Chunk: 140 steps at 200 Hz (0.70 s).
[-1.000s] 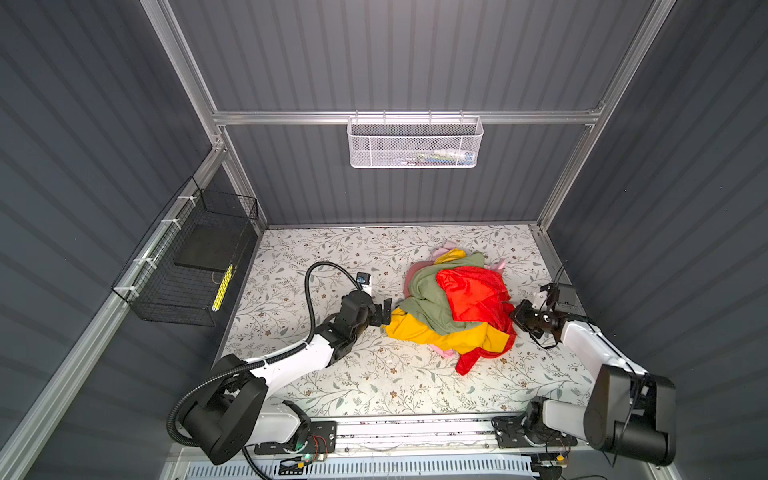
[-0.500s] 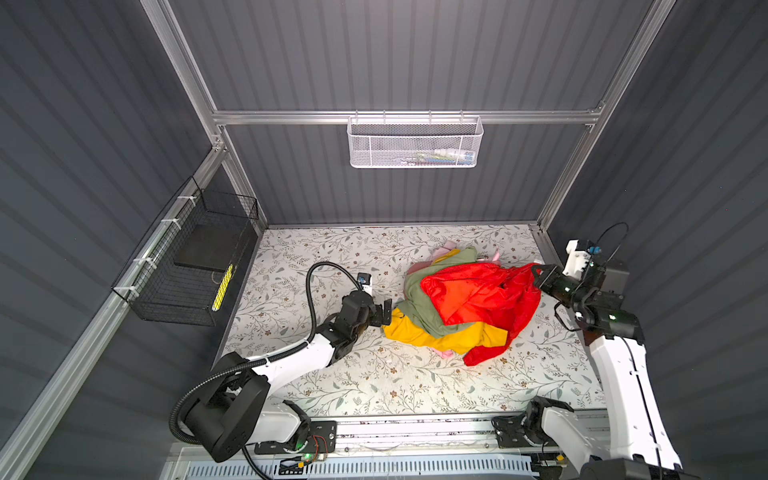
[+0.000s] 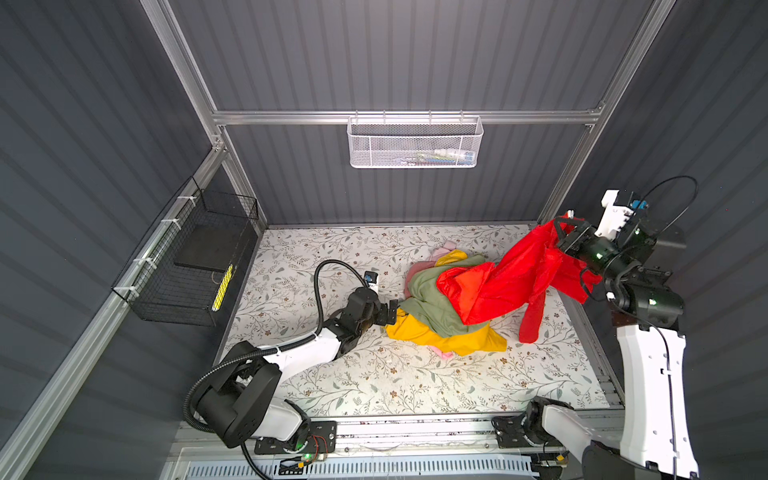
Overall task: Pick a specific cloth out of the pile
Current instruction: 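Lift the red cloth high with the right gripper while the left gripper approaches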
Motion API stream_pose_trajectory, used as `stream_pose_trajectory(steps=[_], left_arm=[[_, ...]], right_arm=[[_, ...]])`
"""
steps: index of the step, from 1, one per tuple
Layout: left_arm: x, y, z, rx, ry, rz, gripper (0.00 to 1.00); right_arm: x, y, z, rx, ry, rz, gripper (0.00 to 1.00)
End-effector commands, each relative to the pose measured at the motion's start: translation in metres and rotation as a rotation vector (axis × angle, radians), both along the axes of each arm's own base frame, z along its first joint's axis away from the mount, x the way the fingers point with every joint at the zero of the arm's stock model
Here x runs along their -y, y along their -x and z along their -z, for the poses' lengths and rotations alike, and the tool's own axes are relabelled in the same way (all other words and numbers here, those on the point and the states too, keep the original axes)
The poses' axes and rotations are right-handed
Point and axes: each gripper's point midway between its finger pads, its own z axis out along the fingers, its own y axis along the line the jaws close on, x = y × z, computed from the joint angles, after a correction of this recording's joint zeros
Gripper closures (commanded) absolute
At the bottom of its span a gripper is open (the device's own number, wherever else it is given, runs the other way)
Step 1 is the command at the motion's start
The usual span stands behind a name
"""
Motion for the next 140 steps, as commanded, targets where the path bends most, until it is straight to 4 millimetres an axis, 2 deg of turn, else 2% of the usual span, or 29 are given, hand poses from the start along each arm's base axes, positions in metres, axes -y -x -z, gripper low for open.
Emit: stream_pose_trajectory(steps=[1, 30, 32, 60, 75, 103, 121, 140], left_arm=[[0.019, -0.007, -0.023, 0.055, 0.024, 0.048, 0.0], [0.033, -0.009, -0.047, 0.114, 0.039, 0.077, 0.0], [0.033, -0.009, -0.049, 0.121, 0.041, 0.081, 0.0], [0.042, -0.008, -0.109, 0.264, 0.097, 0.113, 0.0], [0.046, -0.007, -0.145, 0.337, 0.113, 0.14, 0.0], [0.061, -0.004, -0.195, 0.433, 0.141, 0.23, 0.0], [0.08, -0.002, -0.213, 0.47, 0.174, 0.316, 0.0], [0.102, -0.005, -0.22, 0.475, 0.2, 0.395, 0.0]], right_arm=[[-0.026, 0.005, -0.034, 0.083, -0.001, -0.112, 1.0], [-0.073, 0.013, -0.057, 0.146, 0.021, -0.252, 1.0], [-0.076, 0.006, -0.053, 0.131, 0.019, -0.264, 1.0], [-0.128, 0.0, -0.063, 0.127, 0.009, -0.45, 1.0], [-0.151, -0.003, -0.06, 0.116, 0.014, -0.523, 1.0], [-0.187, -0.013, -0.045, 0.062, 0.023, -0.623, 1.0], [-0.208, -0.015, -0.036, 0.036, 0.027, -0.688, 1.0], [-0.22, -0.015, -0.032, 0.024, 0.042, -0.718, 1.0]])
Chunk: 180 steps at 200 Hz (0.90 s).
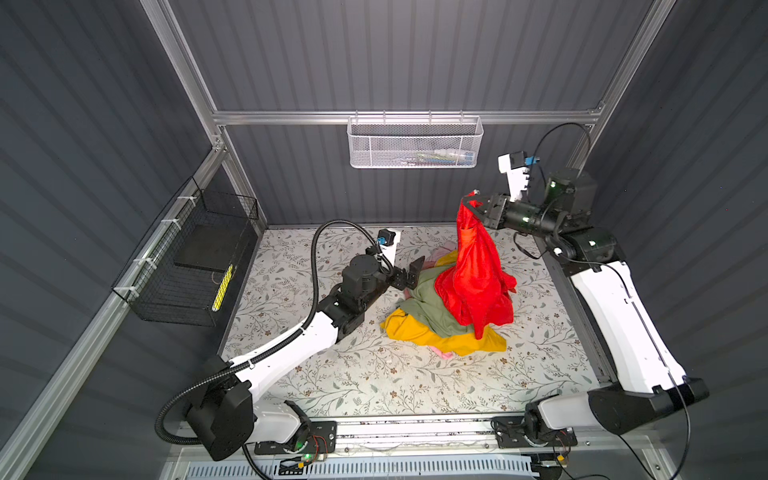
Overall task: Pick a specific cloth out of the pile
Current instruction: 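Lift the red cloth high with the right gripper while the left gripper approaches, then grasp the hanging red cloth with the left gripper and release the right gripper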
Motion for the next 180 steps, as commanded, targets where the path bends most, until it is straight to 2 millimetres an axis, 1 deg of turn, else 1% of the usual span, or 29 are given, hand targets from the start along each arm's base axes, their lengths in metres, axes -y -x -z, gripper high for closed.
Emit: stream_pose_trajectory(steps=[1, 19, 49, 71, 90, 104, 126, 129, 133, 134, 136, 152, 164, 175, 180], left_arm=[[0.032, 0.005, -0.007, 0.042, -0.022, 0.147, 0.0], [0.048, 0.005, -0.012, 0.065, 0.006, 0.218, 0.0], [0.062, -0.002, -0.026, 0.13, 0.048, 0.246, 0.0], [0.085, 0.005, -0.038, 0.157, 0.084, 0.378, 0.0], [0.105, 0.008, -0.036, 0.144, 0.096, 0.473, 0.0], [0.113, 0.005, -0.034, 0.146, 0.116, 0.504, 0.0], [0.125, 0.005, -0.039, 0.157, 0.167, 0.554, 0.0], [0.127, 0.005, -0.039, 0.155, 0.172, 0.563, 0.0], [0.131, 0.006, -0.035, 0.145, 0.173, 0.577, 0.0], [0.132, 0.006, -0.042, 0.159, 0.181, 0.58, 0.0], [0.134, 0.007, -0.048, 0.171, 0.188, 0.587, 0.0], [0.15, 0.01, -0.046, 0.167, 0.186, 0.627, 0.0], [0.16, 0.012, -0.044, 0.169, 0.185, 0.647, 0.0], [0.167, 0.012, -0.041, 0.167, 0.187, 0.661, 0.05], [0.169, 0.011, -0.041, 0.163, 0.189, 0.664, 0.11]], right_arm=[[-0.014, 0.011, -0.015, 0.057, 0.006, -0.066, 1.0], [-0.016, 0.012, -0.014, 0.054, 0.008, -0.079, 1.0], [-0.015, 0.017, -0.003, 0.028, 0.037, -0.09, 1.0], [-0.01, 0.018, 0.006, 0.014, 0.049, -0.069, 1.0], [-0.008, 0.019, 0.01, -0.002, 0.041, -0.07, 1.0], [-0.009, 0.025, 0.009, -0.01, 0.023, -0.097, 1.0], [-0.008, 0.034, 0.011, -0.025, 0.004, -0.127, 1.0], [-0.007, 0.035, 0.012, -0.028, 0.002, -0.125, 1.0], [-0.006, 0.035, 0.014, -0.035, -0.001, -0.123, 1.0], [-0.005, 0.035, 0.014, -0.037, -0.002, -0.123, 1.0], [-0.004, 0.035, 0.014, -0.038, -0.004, -0.12, 1.0], [0.004, 0.034, 0.019, -0.065, -0.039, -0.113, 1.0], [0.008, 0.036, 0.018, -0.07, -0.074, -0.121, 1.0], [0.012, 0.037, 0.02, -0.074, -0.091, -0.121, 1.0], [0.014, 0.038, 0.022, -0.078, -0.091, -0.115, 1.0]])
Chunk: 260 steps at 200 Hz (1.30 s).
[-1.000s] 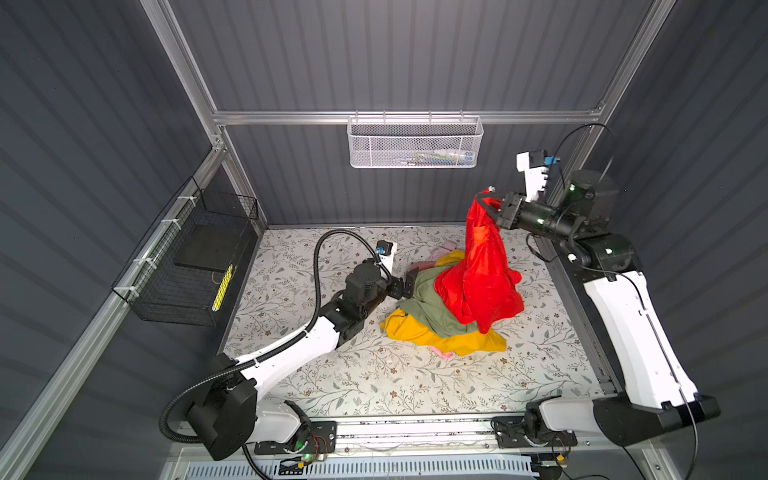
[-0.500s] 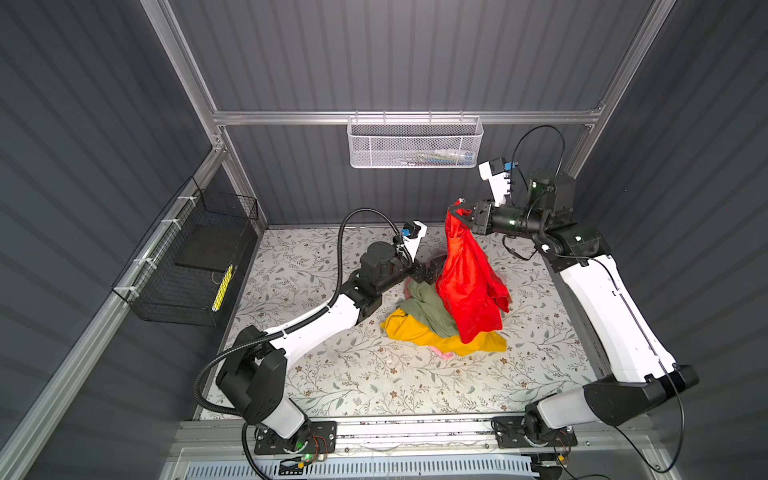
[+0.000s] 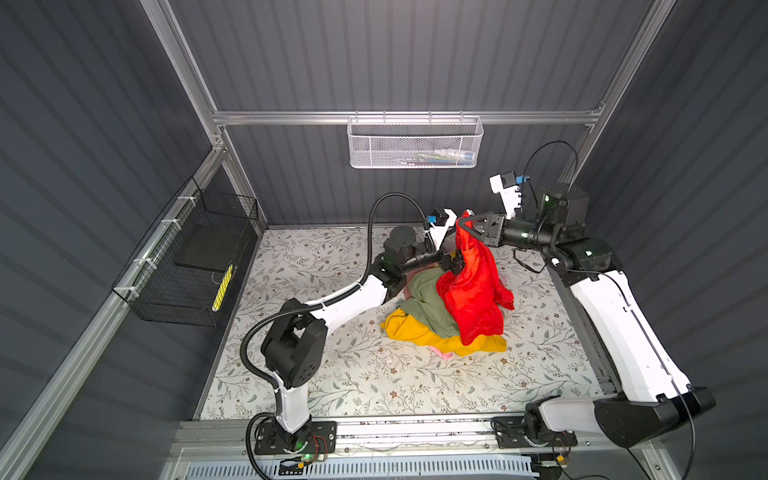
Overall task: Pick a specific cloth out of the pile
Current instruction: 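Grasp the hanging red cloth with the left gripper and release the right gripper, then carry the red cloth with the left gripper away from the pile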
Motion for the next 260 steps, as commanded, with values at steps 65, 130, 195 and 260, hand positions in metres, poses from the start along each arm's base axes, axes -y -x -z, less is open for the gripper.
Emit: stream_pose_trajectory(steps=[65, 130, 195, 260], left_arm=[[0.012, -0.009, -0.015, 0.029, 0.017, -0.055, 1.0], [-0.025, -0.017, -0.081, 0.14, -0.042, -0.264, 1.0], [-0.053, -0.008, -0.144, 0.208, -0.016, -0.352, 1.0], [-0.104, -0.034, -0.178, 0.301, -0.122, -0.683, 1.0]], right_arm=[[0.042, 0.004, 0.009, -0.005, -0.029, 0.099, 0.94], [0.105, -0.01, 0.059, -0.033, 0.167, 0.444, 0.01], [0.14, -0.003, 0.097, -0.013, 0.239, 0.626, 0.01], [0.143, 0.001, 0.13, -0.036, 0.263, 0.63, 0.01]])
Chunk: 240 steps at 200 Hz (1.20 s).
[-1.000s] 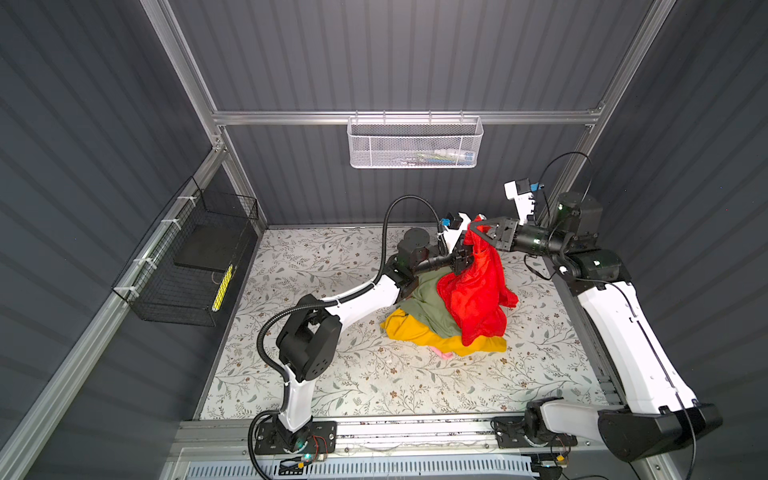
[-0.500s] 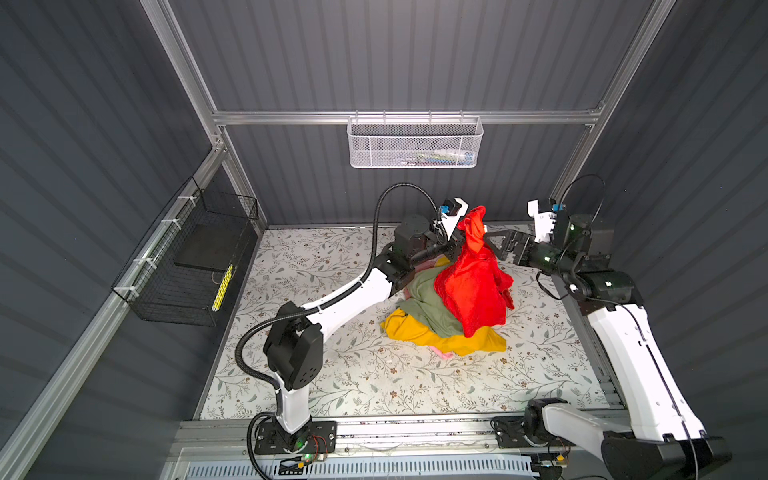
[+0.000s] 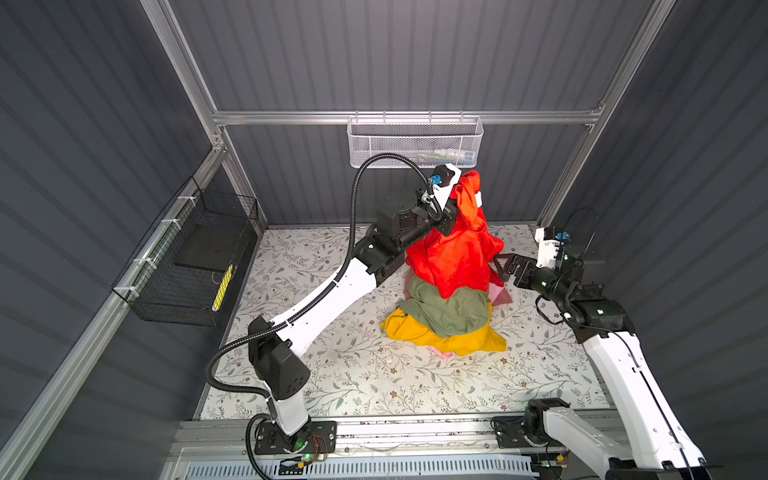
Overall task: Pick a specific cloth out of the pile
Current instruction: 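Carry the red cloth with the left gripper away from the pile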
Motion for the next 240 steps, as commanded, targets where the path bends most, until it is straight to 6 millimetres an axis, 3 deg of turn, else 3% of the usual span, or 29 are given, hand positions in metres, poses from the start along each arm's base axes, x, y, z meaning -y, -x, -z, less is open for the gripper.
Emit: stream_pose_trajectory(steps=[1, 28, 59, 87, 136, 168, 199, 240], left_arm=[[-0.045, -0.006, -0.044, 0.096, -0.017, -0.216, 1.0], [-0.093, -0.03, -0.043, 0.083, -0.056, -0.444, 1.0], [-0.173, -0.05, -0.047, 0.042, 0.004, -0.614, 1.0], [-0.224, -0.054, -0.042, 0.048, -0.045, -0.773, 1.0], [-0.27, -0.059, -0.021, -0.013, -0.085, -0.852, 1.0], [-0.288, -0.073, 0.017, -0.096, -0.165, -0.902, 1.0], [-0.318, -0.083, 0.055, -0.179, -0.188, -0.952, 1.0], [-0.35, -0.089, 0.089, -0.251, -0.211, -1.019, 1.0]], right_arm=[[0.003, -0.002, 0.002, 0.023, 0.015, 0.012, 0.01], [0.0, -0.004, 0.003, 0.036, -0.003, -0.002, 0.01], [-0.006, -0.006, 0.001, 0.038, -0.027, -0.03, 0.01], [-0.009, -0.008, -0.001, 0.04, -0.042, -0.042, 0.01], [-0.019, -0.009, -0.002, 0.029, -0.079, -0.088, 0.01], [-0.021, -0.008, 0.0, 0.021, -0.088, -0.099, 0.01], [-0.02, -0.006, 0.001, 0.019, -0.081, -0.097, 0.01], [-0.02, -0.006, 0.003, 0.013, -0.082, -0.098, 0.01]])
